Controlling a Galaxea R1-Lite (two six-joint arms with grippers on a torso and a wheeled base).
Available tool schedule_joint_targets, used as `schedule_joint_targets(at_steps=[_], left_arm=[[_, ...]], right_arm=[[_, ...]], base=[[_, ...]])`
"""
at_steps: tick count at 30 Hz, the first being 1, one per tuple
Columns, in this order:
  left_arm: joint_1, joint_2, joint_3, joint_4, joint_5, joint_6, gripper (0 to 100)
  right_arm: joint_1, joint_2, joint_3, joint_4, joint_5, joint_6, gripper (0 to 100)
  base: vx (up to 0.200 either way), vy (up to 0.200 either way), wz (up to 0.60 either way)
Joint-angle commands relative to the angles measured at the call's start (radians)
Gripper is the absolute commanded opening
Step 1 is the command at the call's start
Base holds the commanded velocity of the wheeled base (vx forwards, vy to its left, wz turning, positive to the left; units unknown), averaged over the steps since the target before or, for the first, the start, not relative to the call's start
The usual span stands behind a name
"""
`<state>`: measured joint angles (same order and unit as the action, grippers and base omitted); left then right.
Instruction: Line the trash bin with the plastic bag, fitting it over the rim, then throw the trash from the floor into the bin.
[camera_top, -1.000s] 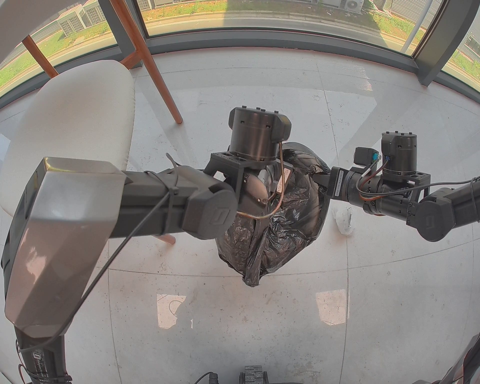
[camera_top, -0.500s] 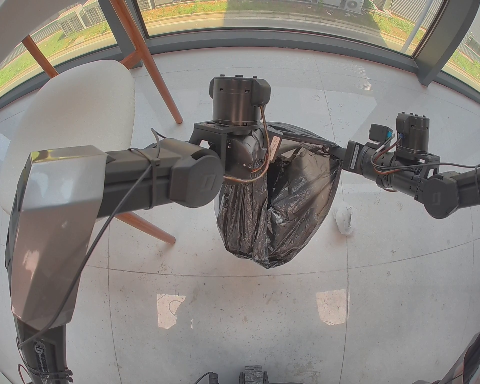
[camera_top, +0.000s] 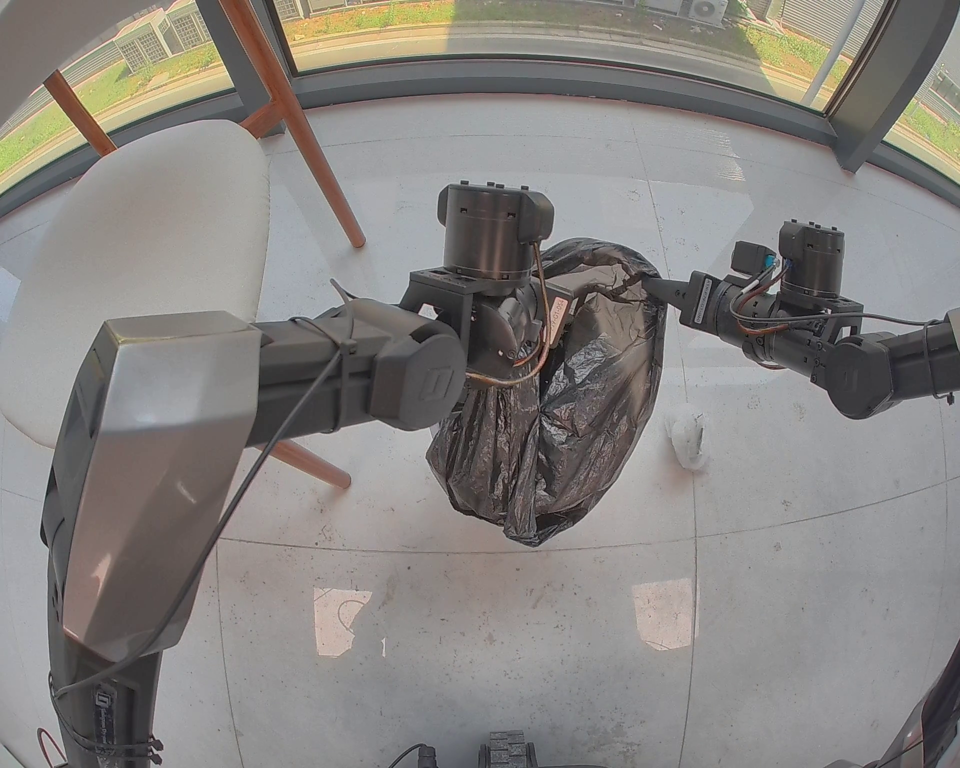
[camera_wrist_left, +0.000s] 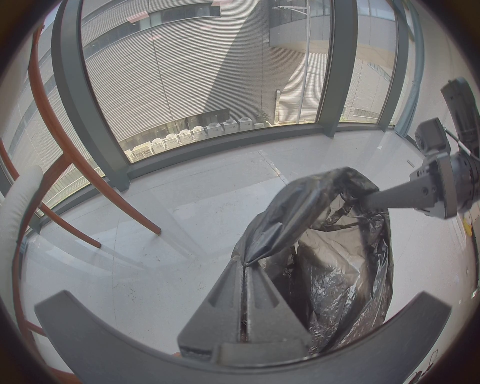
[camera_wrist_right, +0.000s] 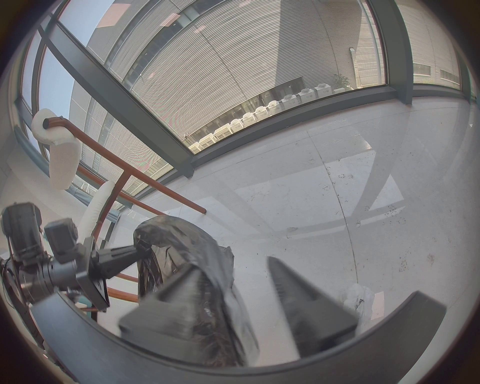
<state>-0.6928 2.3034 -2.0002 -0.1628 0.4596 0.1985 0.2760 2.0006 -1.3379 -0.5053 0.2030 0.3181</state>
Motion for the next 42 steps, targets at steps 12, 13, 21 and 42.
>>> schedule_joint_targets(at_steps=[12, 13, 21, 42], left_arm=[[0.055, 0.033, 0.0, 0.025, -0.016, -0.001, 0], [0.067, 0.033, 0.0, 0.035, -0.021, -0.001, 0], [0.124, 0.034, 0.0, 0.106, -0.056, -0.001, 0], [0.096, 0.06, 0.0, 0.258, -0.096, -0.064, 100]], right_arm=[[-0.009, -0.194, 0.344, -0.004, 0.154, -0.024, 100], [-0.009, -0.2, 0.353, -0.004, 0.153, -0.024, 100], [-0.004, -0.23, 0.373, -0.004, 0.148, -0.02, 100], [-0.006, -0.25, 0.45, -0.007, 0.147, -0.022, 100]], base=[[0.0, 0.0, 0.0], [0.0, 0.0, 0.0], [0.0, 0.0, 0.0], [0.0, 0.0, 0.0]])
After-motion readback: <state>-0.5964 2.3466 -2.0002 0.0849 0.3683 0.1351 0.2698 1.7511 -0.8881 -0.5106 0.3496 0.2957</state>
